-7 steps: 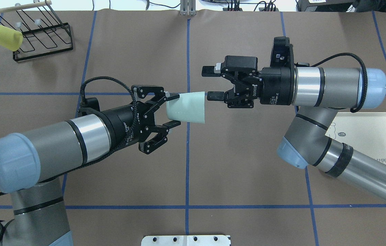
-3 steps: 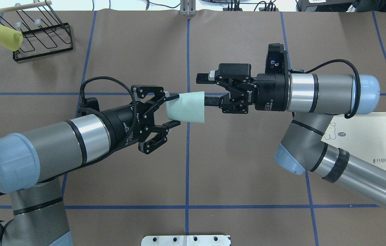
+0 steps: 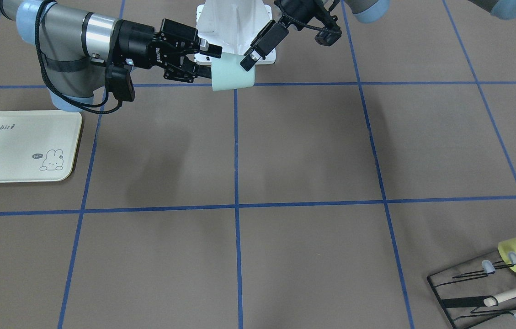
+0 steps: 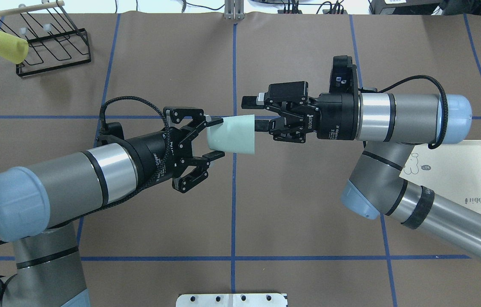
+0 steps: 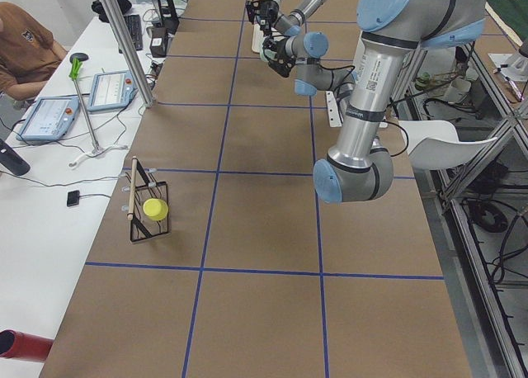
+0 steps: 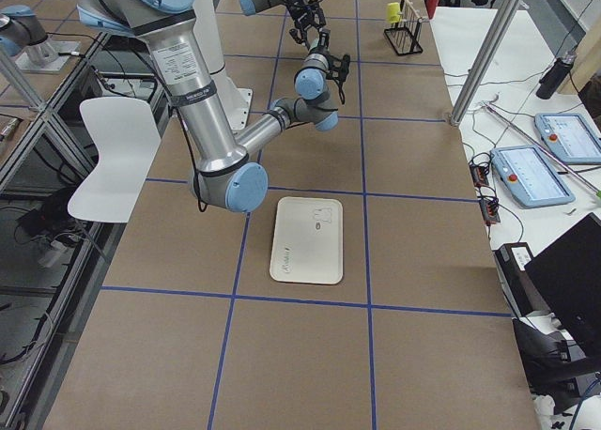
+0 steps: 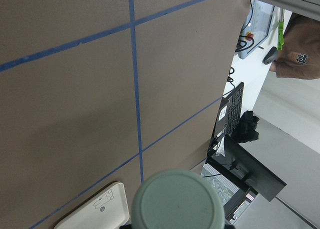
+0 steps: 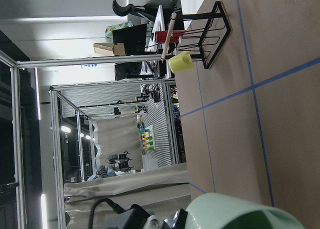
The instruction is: Left arm grabs green cup and hands to right arm on tray
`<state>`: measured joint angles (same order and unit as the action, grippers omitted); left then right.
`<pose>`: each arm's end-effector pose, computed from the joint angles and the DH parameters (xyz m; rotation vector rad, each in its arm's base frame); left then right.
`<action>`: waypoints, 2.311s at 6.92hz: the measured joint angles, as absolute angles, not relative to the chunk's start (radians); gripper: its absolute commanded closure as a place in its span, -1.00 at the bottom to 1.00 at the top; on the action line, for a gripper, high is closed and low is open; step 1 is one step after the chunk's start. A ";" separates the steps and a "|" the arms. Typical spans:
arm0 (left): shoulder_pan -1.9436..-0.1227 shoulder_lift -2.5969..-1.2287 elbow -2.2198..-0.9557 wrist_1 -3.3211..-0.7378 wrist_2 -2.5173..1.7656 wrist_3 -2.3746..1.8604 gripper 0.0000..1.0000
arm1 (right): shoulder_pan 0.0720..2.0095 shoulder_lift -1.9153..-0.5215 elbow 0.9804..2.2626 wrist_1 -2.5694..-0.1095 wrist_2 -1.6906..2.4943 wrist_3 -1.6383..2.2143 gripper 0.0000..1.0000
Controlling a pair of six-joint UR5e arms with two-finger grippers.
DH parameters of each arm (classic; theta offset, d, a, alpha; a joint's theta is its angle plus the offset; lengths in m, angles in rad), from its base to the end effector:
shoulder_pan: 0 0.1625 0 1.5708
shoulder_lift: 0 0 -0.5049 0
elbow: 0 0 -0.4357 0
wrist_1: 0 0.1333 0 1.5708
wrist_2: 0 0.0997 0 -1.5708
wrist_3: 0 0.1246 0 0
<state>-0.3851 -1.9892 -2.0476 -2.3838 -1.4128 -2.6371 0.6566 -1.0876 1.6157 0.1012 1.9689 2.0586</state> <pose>0.4855 -0.3618 0.1682 -0.4999 1.7942 -1.1844 -0.4591 -0.4611 0.2418 -0.0385 -2.1525 0.2270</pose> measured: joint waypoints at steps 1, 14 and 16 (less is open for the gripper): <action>-0.385 -1.989 -2.047 -2.384 -1.413 -2.637 1.00 | 0.654 -1.088 1.613 0.101 1.968 2.058 -0.11; -0.385 -1.989 -2.042 -2.384 -1.414 -2.637 1.00 | 0.640 -1.071 1.595 0.099 1.967 2.056 0.40; -0.385 -1.987 -2.042 -2.384 -1.415 -2.636 1.00 | 0.640 -1.071 1.595 0.097 1.966 2.056 0.66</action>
<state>-0.3850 -1.9874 -2.0417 -2.3837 -1.4145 -2.6361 0.6396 -1.0707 1.5948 0.0970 1.9664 2.0556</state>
